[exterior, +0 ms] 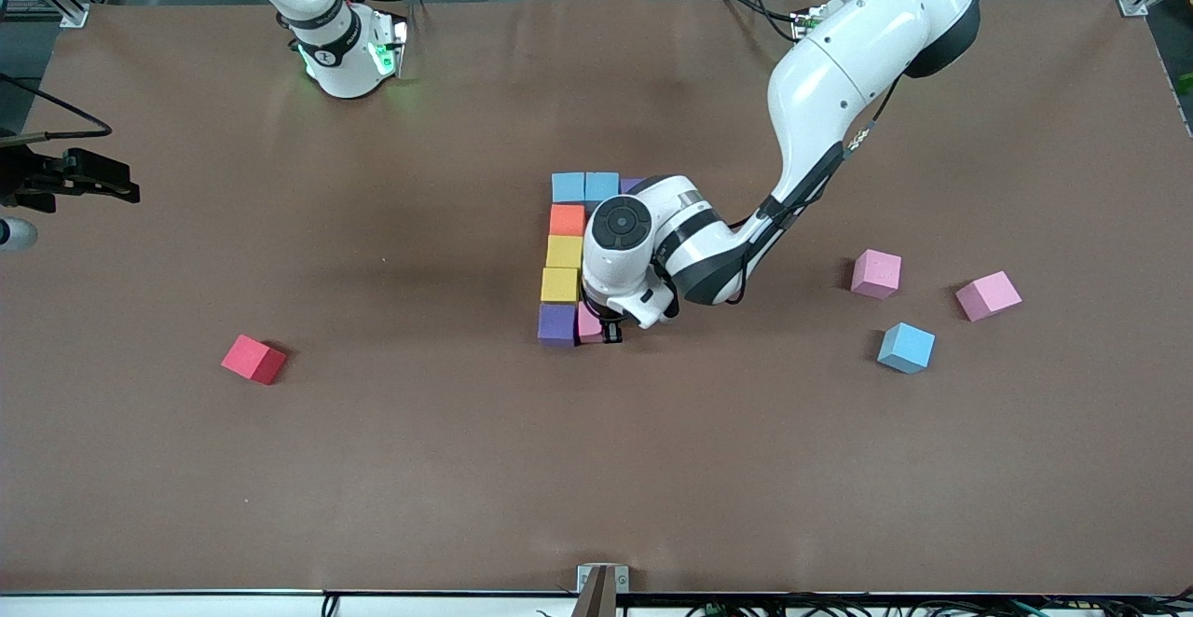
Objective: Arrange 11 blocks into digit 3
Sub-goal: 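Carry the light pink block beside the purple block with the left gripper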
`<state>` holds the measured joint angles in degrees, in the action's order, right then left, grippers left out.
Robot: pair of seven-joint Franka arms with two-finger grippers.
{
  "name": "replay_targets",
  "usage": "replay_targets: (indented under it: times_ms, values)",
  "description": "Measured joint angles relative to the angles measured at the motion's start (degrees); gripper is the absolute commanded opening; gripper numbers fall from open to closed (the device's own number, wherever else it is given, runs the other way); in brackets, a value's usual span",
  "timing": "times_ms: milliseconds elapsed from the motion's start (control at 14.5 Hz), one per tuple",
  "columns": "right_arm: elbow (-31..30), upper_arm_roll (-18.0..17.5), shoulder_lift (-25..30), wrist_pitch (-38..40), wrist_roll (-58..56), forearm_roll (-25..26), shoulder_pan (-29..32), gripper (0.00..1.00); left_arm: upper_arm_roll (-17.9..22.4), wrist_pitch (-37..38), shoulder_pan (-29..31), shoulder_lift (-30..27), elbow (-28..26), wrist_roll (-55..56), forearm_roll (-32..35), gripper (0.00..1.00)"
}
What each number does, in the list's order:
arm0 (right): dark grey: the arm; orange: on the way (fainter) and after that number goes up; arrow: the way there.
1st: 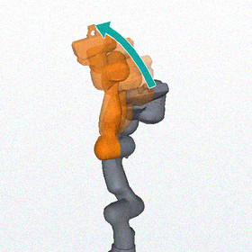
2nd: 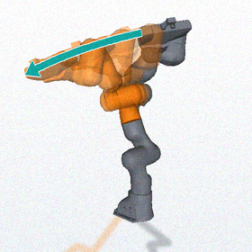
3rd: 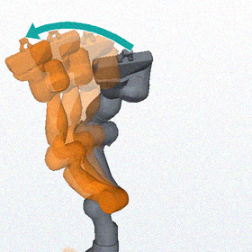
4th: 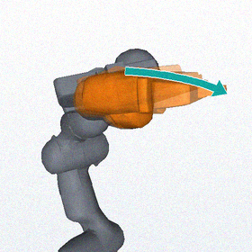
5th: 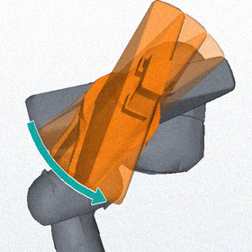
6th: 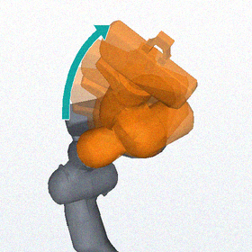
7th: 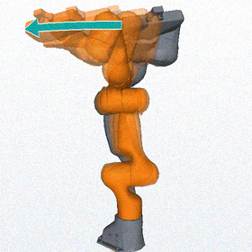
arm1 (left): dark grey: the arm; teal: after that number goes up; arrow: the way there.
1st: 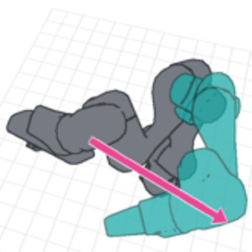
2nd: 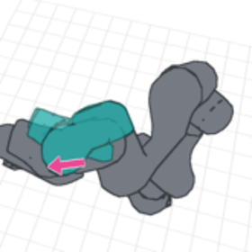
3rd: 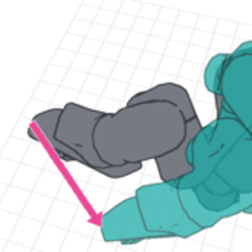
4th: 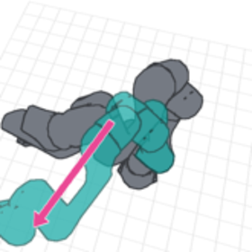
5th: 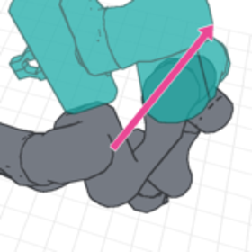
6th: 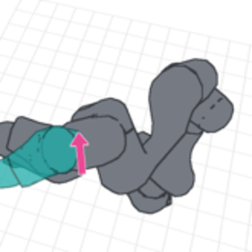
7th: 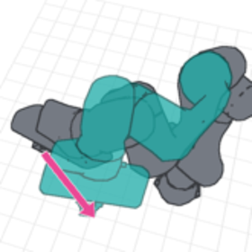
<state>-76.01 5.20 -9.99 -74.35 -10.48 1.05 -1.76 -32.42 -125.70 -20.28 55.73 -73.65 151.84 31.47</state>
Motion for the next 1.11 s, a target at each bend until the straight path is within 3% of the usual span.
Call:
replay_targets:
  times_ms: [484,1106]
  values:
    - [0.0,0.4,0.6,-1.4,0.0,-0.1,0.2,1.00,0.4,0.0,0.0,0.1,0.0,0.0,0.3,0.30]
    - [-7.3,-1.6,6.7,-6.2,-0.1,-0.1,2.4,1.00,0.4,-1.1,-0.5,0.2,0.0,-0.8,0.3,0.30]
